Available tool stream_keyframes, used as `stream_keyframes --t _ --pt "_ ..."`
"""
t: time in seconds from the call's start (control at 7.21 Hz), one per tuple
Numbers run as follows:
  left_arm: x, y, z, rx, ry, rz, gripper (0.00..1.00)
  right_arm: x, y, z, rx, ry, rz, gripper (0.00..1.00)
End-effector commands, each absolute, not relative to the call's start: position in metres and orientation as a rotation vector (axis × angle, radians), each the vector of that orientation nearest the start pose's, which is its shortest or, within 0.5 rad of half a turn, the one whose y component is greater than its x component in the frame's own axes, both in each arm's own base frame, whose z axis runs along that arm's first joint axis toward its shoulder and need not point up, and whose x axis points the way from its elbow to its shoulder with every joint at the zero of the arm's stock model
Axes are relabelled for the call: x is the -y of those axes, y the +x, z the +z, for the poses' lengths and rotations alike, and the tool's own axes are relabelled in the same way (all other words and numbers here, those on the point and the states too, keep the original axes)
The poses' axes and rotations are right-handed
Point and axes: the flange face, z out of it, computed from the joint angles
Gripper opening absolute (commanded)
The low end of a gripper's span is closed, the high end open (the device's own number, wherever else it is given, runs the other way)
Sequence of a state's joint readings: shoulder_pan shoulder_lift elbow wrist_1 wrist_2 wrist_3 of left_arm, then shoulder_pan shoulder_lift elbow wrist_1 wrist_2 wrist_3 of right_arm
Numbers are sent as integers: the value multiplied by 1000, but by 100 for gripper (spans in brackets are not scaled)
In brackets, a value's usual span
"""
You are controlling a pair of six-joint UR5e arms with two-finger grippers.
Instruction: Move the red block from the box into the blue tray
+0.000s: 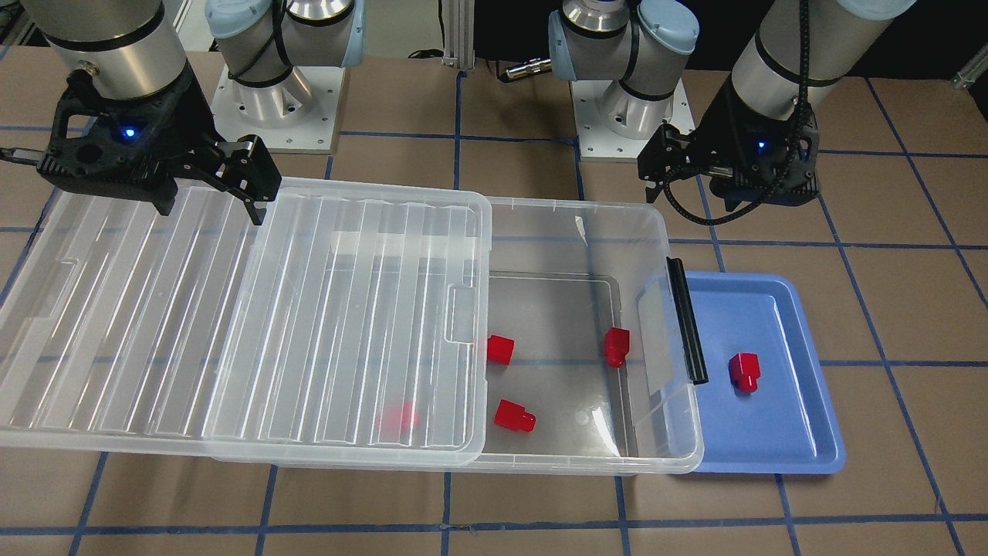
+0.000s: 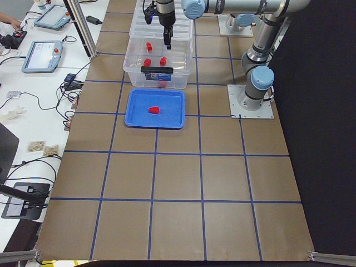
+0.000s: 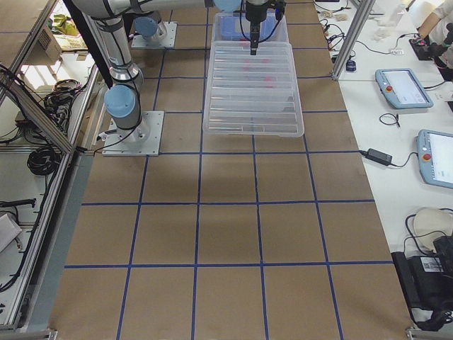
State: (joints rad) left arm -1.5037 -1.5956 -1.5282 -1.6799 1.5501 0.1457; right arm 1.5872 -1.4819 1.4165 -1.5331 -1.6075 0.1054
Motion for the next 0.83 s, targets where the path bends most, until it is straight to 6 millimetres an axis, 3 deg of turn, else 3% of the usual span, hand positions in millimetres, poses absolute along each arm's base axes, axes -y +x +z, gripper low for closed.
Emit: stream_keyframes --t 0.0,0.42,0.69 --pt "501 -102 485 -3167 117 144 100 541 83 515 -3180 84 -40 100" --pt "501 -102 484 -3167 117 146 100 538 -94 508 -3180 -138 14 100" --pt "501 -102 483 -3169 117 149 100 524 -172 468 -3179 -202 11 100"
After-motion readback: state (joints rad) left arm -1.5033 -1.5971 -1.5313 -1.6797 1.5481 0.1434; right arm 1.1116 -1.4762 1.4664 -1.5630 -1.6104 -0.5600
